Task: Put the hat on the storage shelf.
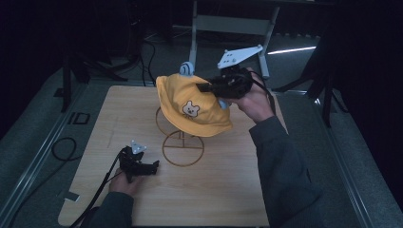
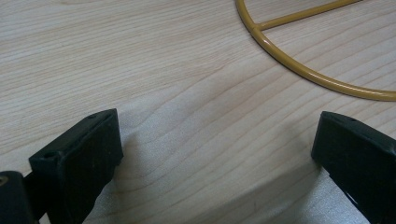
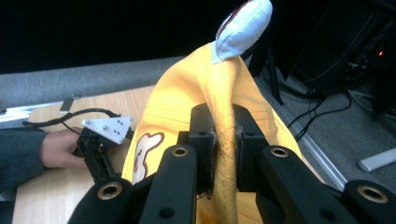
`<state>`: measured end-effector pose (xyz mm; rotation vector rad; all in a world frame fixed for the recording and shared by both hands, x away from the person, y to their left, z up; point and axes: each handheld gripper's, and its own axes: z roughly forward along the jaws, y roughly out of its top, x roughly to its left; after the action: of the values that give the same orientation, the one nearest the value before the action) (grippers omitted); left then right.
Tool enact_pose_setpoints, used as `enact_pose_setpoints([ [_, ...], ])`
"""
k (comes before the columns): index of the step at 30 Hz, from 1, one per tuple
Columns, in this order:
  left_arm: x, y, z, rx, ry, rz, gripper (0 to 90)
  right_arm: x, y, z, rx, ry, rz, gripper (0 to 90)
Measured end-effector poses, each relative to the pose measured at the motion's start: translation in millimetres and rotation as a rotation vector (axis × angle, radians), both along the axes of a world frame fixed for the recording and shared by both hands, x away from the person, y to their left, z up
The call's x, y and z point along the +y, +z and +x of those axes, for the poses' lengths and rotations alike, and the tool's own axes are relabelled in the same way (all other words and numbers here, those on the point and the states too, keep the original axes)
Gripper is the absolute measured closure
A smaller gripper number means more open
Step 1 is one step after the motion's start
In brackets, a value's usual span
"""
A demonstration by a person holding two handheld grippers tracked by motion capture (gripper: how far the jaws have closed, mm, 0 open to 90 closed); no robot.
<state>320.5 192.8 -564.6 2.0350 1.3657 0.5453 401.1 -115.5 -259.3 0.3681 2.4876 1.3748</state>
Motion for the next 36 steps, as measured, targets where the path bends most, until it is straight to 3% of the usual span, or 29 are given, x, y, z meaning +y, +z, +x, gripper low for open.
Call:
enact_pose_setpoints([
  [1, 0.0, 0.0, 0.0, 0.000, 0.000, 0.000, 1.9, 8.2, -3.6, 3.5, 0.009, -0.002, -0.024, 80.5],
  [10, 0.0, 0.0, 0.0, 0.000, 0.001, 0.001, 1.9, 36.5, -12.7, 14.3, 0.040, -0.007, -0.054, 78.2],
  [11, 0.0, 0.0, 0.1, 0.000, 0.000, 0.001, 1.9, 45.6, -15.5, 14.8, 0.032, -0.017, -0.081, 77.2],
  [15, 0.1, 0.0, 0.1, -0.001, 0.000, 0.002, 1.9, 61.3, -23.1, 16.8, 0.029, -0.028, -0.107, 76.5],
  [17, 0.1, 0.0, 0.1, -0.001, 0.000, 0.001, 1.9, 64.8, -25.7, 17.6, 0.022, -0.036, -0.123, 76.5],
  [19, 0.0, 0.0, 0.0, -0.001, 0.000, 0.001, 1.9, 72.3, -34.0, 19.1, 0.004, -0.068, -0.172, 76.8],
  [24, 0.0, 0.0, 0.0, -0.001, 0.000, 0.001, 1.9, 77.4, -41.6, 19.4, -0.002, -0.087, -0.217, 74.7],
  [26, 0.1, 0.0, 0.1, -0.001, 0.000, 0.001, 1.9, 77.9, -42.4, 19.2, 0.007, -0.081, -0.226, 71.2],
  [27, 0.0, 0.0, 0.1, -0.002, 0.000, 0.001, 1.9, 77.5, -42.5, 18.4, 0.001, -0.092, -0.237, 60.4],
  [31, 0.0, -0.1, 0.0, -0.002, 0.001, 0.000, 1.9, 72.0, -39.4, 16.2, 0.008, -0.146, -0.220, 36.6],
  [33, 0.0, 0.0, 0.0, -0.002, 0.001, 0.000, 1.9, 69.7, -37.7, 15.8, 0.002, -0.172, -0.210, 33.1],
  [36, 0.0, -0.1, 0.1, -0.002, 0.001, 0.000, 1.9, 53.9, -28.0, 15.2, 0.040, -0.225, -0.121, 22.8],
])
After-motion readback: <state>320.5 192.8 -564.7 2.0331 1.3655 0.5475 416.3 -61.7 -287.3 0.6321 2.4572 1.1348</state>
